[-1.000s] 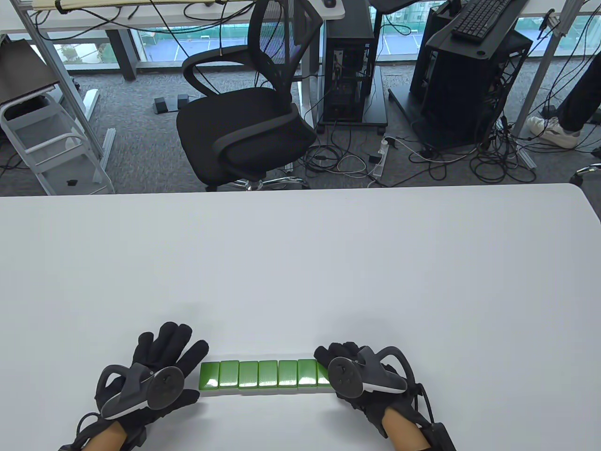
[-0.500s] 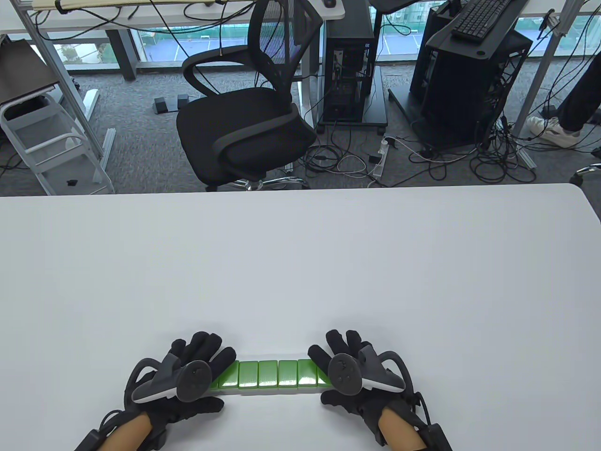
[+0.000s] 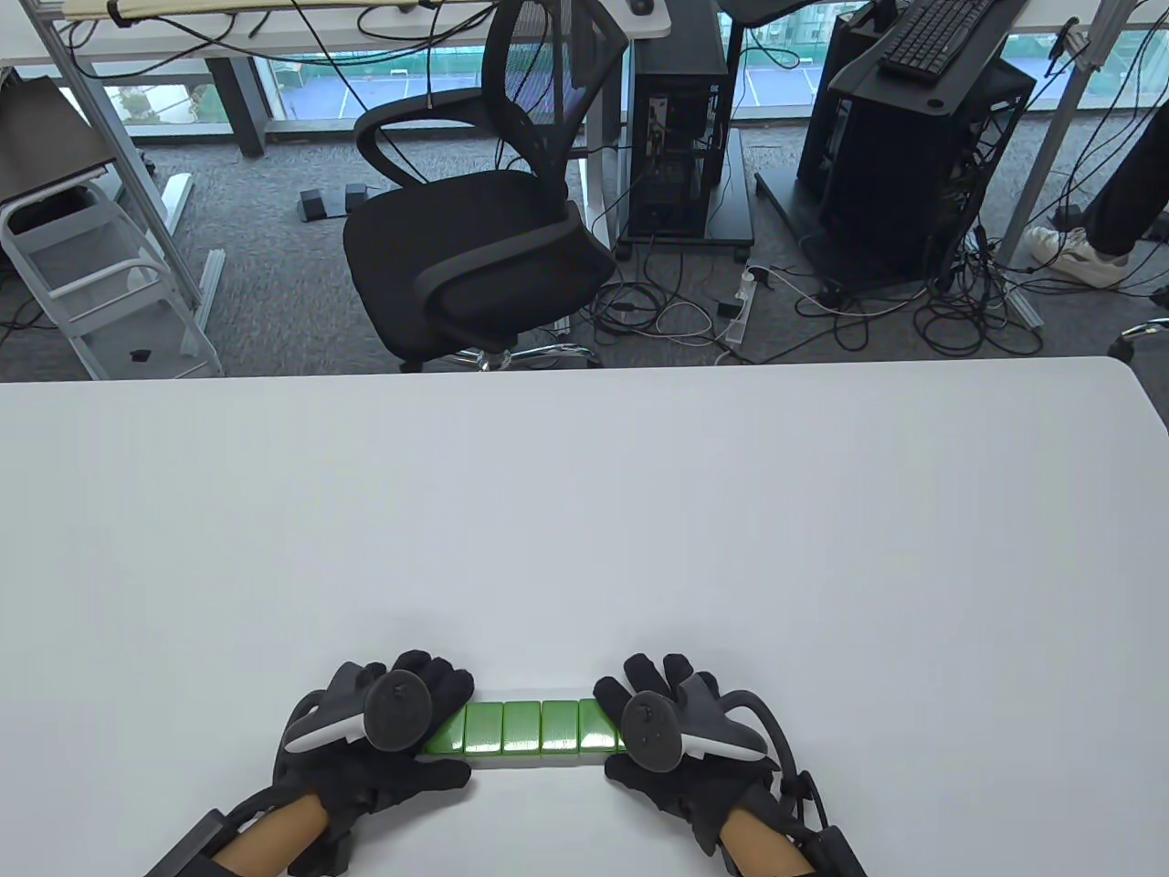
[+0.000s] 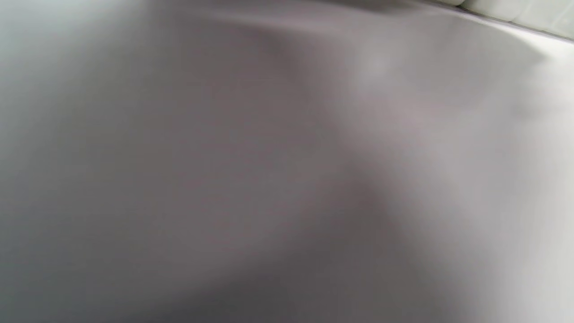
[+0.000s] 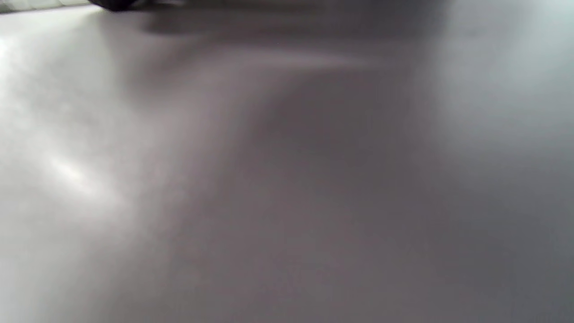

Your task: Flip mahjong tiles upright in a row

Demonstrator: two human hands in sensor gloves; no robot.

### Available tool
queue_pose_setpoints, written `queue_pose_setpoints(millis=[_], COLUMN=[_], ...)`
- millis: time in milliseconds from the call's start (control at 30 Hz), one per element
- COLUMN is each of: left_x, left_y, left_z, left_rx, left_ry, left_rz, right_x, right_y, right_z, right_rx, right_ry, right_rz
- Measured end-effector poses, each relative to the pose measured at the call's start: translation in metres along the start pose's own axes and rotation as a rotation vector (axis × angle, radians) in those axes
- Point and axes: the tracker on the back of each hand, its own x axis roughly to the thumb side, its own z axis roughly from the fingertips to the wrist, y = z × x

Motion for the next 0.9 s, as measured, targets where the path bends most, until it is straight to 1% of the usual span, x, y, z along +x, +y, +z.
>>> queue_pose_setpoints(millis=[133, 433, 533, 600, 667, 700, 733, 767, 800, 867, 900], left_x=[0.002, 0.002, 0.002, -0.001, -0.006, -0.009, -0.011, -0.015, -0.016, -0.022, -0.022], left_y=[-0.001, -0.002, -0.002, 0.0, 0.004, 0.009, 0.012, 0.019, 0.023, 0.032, 0.034], left_z=[-0.001, -0.002, -0.001, 0.001, 0.007, 0.014, 0.018, 0.026, 0.031, 0.046, 0.05], left_rx=[0.008, 0.004, 0.013, 0.029, 0.087, 0.165, 0.217, 0.273, 0.283, 0.317, 0.336], left_ry=[0.024, 0.022, 0.017, -0.009, -0.045, -0.05, -0.049, -0.062, -0.055, -0.036, -0.028], left_rz=[0.018, 0.037, 0.024, 0.058, 0.097, 0.108, 0.102, 0.071, 0.047, -0.048, -0.091], right_x=[0.002, 0.001, -0.002, -0.007, -0.013, -0.016, -0.018, -0.021, -0.023, -0.027, -0.027], right_y=[0.0, 0.001, 0.0, -0.003, -0.006, -0.009, -0.01, -0.013, -0.015, -0.02, -0.022], right_z=[0.0, -0.001, -0.001, 0.001, 0.005, 0.008, 0.01, 0.015, 0.018, 0.028, 0.031], right_rx=[0.0, 0.003, -0.003, -0.021, -0.062, -0.101, -0.122, -0.144, -0.157, -0.248, -0.275], right_ry=[0.004, -0.006, -0.021, -0.048, -0.072, -0.067, -0.064, -0.045, -0.032, -0.02, -0.024], right_rz=[0.006, -0.022, -0.062, -0.118, -0.176, -0.194, -0.186, -0.15, -0.118, 0.009, 0.049])
